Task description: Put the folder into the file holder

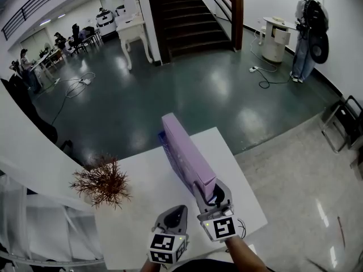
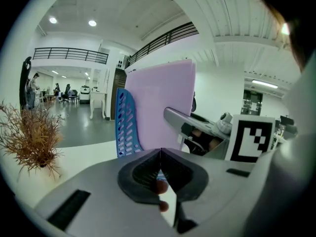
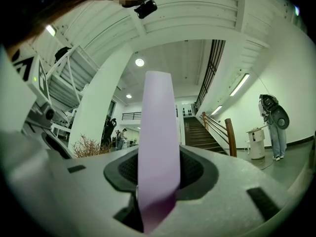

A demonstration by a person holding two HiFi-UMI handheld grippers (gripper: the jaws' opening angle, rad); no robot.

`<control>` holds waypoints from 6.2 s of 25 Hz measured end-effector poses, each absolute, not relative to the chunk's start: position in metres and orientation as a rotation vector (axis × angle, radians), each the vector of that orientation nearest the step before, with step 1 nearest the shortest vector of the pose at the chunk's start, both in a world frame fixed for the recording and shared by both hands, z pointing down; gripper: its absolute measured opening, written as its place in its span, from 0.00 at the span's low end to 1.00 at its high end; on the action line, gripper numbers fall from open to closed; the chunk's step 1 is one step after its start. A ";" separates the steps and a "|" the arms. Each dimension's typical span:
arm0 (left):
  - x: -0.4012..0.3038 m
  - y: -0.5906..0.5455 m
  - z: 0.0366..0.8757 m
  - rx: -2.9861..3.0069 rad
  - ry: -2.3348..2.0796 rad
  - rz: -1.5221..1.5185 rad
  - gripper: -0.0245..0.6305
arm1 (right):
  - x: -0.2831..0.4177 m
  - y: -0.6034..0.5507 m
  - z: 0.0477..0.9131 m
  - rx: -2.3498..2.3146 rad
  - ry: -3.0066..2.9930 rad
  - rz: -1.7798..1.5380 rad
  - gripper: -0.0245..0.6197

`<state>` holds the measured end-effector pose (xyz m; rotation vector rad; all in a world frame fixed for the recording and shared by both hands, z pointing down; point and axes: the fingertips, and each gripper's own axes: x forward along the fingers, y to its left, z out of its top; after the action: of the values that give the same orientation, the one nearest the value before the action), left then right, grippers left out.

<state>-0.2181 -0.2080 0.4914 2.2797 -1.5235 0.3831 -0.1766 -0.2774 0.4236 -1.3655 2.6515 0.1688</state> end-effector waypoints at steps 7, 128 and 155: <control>-0.216 -0.203 0.492 2.278 -1.522 0.372 0.04 | -0.179 -0.279 0.439 -1.384 2.713 0.110 0.26; -0.175 -0.033 0.420 2.395 -1.738 0.224 0.05 | -0.054 -0.073 0.399 -1.540 2.707 -0.028 0.04; -0.125 0.057 0.378 2.402 -1.874 0.140 0.05 | 0.006 0.012 0.368 -1.483 2.657 -0.031 0.04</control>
<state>-0.1254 0.0570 0.3781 2.4019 -1.8737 0.1401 0.0061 0.0123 0.3676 -1.4835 2.6566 -0.0306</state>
